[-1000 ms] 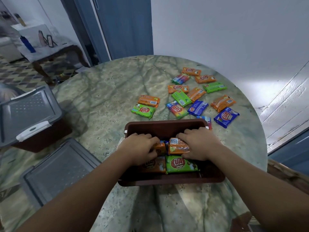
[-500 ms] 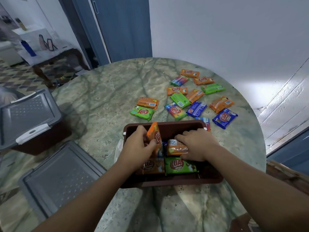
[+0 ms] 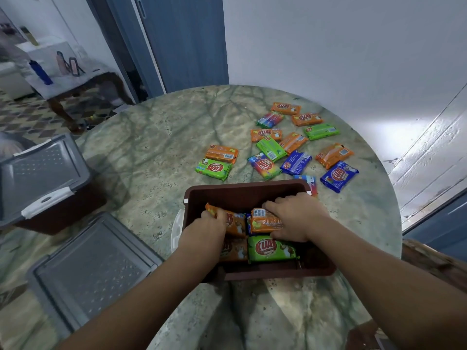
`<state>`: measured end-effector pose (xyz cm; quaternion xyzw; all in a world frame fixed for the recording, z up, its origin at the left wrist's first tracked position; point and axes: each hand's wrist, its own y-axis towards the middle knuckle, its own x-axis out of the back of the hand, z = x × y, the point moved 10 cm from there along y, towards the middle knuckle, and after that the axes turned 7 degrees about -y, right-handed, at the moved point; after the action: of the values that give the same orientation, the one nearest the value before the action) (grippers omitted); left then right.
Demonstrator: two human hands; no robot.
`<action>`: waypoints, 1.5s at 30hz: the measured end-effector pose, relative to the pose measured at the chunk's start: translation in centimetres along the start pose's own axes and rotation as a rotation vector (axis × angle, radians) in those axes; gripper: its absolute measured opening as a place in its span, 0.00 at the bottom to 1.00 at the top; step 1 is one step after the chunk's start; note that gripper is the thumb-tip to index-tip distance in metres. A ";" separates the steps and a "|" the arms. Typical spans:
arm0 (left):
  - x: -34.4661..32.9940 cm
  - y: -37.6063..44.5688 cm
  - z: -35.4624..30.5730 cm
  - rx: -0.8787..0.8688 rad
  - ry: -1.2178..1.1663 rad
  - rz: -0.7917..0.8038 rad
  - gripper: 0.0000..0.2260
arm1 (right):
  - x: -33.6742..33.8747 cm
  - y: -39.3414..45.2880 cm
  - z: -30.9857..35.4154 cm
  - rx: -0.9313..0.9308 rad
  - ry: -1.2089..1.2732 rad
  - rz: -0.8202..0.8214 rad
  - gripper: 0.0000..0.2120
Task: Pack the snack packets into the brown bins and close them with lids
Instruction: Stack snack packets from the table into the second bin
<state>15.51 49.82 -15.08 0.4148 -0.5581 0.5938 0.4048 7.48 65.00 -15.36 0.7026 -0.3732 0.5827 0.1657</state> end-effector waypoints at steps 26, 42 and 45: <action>-0.3 3.5 -0.3 -0.287 0.059 -0.131 0.18 | -0.4 -0.1 0.3 0.016 -0.005 0.041 0.39; 1.1 3.1 0.3 -0.308 -0.208 -0.142 0.10 | 0.5 0.1 -0.7 -0.050 0.355 0.164 0.16; 0.9 3.1 0.1 -0.326 -0.180 -0.113 0.10 | -0.1 0.8 -0.8 -0.053 0.430 0.239 0.16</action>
<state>12.30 49.55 -15.27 0.4258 -0.6565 0.4326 0.4478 6.35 65.08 -15.38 0.5086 -0.4250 0.7243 0.1899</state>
